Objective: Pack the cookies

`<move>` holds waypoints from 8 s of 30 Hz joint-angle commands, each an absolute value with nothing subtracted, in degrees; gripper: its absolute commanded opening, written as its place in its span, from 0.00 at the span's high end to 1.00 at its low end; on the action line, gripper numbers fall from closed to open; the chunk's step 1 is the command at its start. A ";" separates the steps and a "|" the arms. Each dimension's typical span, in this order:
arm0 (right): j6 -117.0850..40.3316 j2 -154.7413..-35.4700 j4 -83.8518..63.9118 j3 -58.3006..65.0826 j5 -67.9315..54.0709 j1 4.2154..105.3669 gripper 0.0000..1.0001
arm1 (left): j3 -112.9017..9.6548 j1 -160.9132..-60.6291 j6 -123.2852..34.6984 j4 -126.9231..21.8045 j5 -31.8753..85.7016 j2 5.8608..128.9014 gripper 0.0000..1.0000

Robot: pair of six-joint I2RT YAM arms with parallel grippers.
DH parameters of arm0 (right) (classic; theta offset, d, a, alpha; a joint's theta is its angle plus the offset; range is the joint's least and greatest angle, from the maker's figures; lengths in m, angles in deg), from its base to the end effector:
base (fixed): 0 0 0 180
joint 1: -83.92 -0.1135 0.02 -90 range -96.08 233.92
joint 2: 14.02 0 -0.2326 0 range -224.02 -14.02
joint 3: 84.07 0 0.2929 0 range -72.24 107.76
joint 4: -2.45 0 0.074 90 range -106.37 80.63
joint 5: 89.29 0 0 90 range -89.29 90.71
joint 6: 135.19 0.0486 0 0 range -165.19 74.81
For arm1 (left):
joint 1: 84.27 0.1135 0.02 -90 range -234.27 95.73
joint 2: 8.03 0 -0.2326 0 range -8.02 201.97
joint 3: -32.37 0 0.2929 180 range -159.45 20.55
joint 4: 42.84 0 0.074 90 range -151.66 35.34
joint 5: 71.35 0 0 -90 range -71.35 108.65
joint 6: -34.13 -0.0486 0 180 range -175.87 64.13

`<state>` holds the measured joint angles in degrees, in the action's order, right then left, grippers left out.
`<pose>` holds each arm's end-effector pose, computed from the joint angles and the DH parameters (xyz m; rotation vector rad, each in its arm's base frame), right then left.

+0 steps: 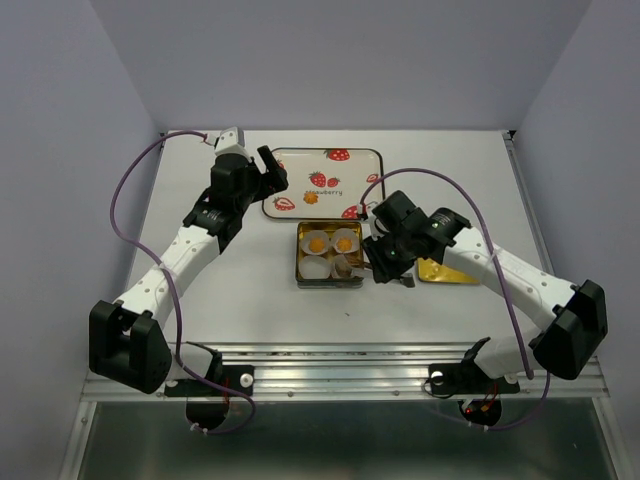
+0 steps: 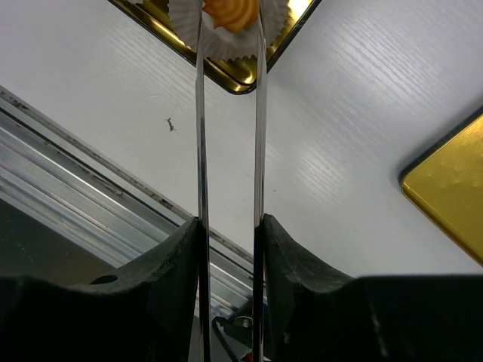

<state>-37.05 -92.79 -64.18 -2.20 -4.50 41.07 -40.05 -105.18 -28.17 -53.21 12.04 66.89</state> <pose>0.2329 0.2220 0.2479 -0.8443 2.6035 0.3895 0.3489 -0.1273 0.2981 -0.1915 1.8121 -0.5015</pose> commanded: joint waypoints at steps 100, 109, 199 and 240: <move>-36.67 -133.38 -52.27 38.24 9.41 45.07 0.45 | -39.22 -105.37 -29.68 -53.96 3.97 62.11 0.01; -36.58 -133.20 -52.70 38.24 7.13 45.07 0.50 | -39.48 -105.36 -29.77 -53.87 3.89 62.20 0.01; -42.38 -100.77 -57.54 4.31 -7.29 35.93 0.65 | -38.61 -105.36 -29.07 -54.40 7.31 59.83 0.01; -40.62 -97.79 -58.24 6.95 -2.28 35.93 0.49 | -38.69 -105.28 -28.80 -54.14 8.63 60.00 0.01</move>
